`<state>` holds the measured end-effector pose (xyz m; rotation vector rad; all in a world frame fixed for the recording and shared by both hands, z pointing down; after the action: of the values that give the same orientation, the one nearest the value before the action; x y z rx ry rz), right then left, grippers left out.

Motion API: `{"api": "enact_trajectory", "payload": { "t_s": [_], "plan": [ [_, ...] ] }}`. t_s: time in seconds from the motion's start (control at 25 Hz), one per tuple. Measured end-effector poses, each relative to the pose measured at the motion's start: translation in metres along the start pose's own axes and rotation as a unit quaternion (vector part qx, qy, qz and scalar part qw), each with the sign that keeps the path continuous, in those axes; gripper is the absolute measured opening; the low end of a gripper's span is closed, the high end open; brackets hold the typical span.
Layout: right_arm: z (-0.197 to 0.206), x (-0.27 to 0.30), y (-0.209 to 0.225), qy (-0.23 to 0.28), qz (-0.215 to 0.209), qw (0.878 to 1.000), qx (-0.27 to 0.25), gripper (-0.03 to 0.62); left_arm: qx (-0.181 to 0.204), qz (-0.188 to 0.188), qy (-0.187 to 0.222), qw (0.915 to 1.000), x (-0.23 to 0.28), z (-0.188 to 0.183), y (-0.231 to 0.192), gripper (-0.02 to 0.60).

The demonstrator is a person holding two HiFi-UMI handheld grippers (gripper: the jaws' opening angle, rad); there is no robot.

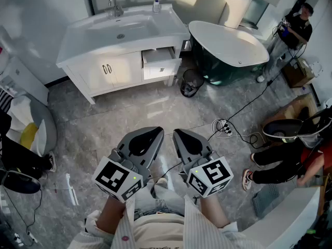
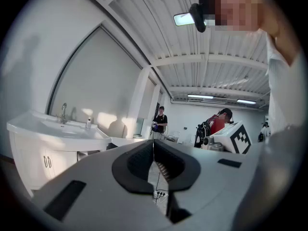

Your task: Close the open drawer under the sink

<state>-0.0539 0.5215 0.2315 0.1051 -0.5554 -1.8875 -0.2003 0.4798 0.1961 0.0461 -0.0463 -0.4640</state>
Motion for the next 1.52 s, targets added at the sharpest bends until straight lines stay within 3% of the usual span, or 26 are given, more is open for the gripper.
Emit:
{"api": "enact_trajectory", "payload": {
  "t_s": [0.76, 1.08, 1.52],
  "plan": [
    [0.004, -0.025, 0.018, 0.0, -0.012, 1.0, 0.004, 0.009, 0.007, -0.028, -0.005, 0.9996, 0.007, 0.002, 0.022, 0.018],
    [-0.003, 0.017, 0.046, -0.008, -0.004, 1.0, 0.015, 0.009, 0.003, -0.034, -0.005, 0.9994, 0.035, 0.011, -0.023, 0.018],
    [-0.044, 0.115, 0.09, -0.021, 0.016, 0.999, 0.019, 0.009, 0.0, -0.016, -0.006, 0.9999, 0.104, 0.006, -0.126, 0.018]
  ]
}}
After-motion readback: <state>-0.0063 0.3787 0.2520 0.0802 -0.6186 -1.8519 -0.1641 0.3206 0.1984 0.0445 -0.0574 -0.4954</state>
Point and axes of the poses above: the fingertips, and each gripper's own axes: x forward along the fingers, y to its right, z out of its underside, the point moved 8 cm from there along -x, backward along the fingers, and after that the axes turned 15 degrees about x, right-handed, at the moved point
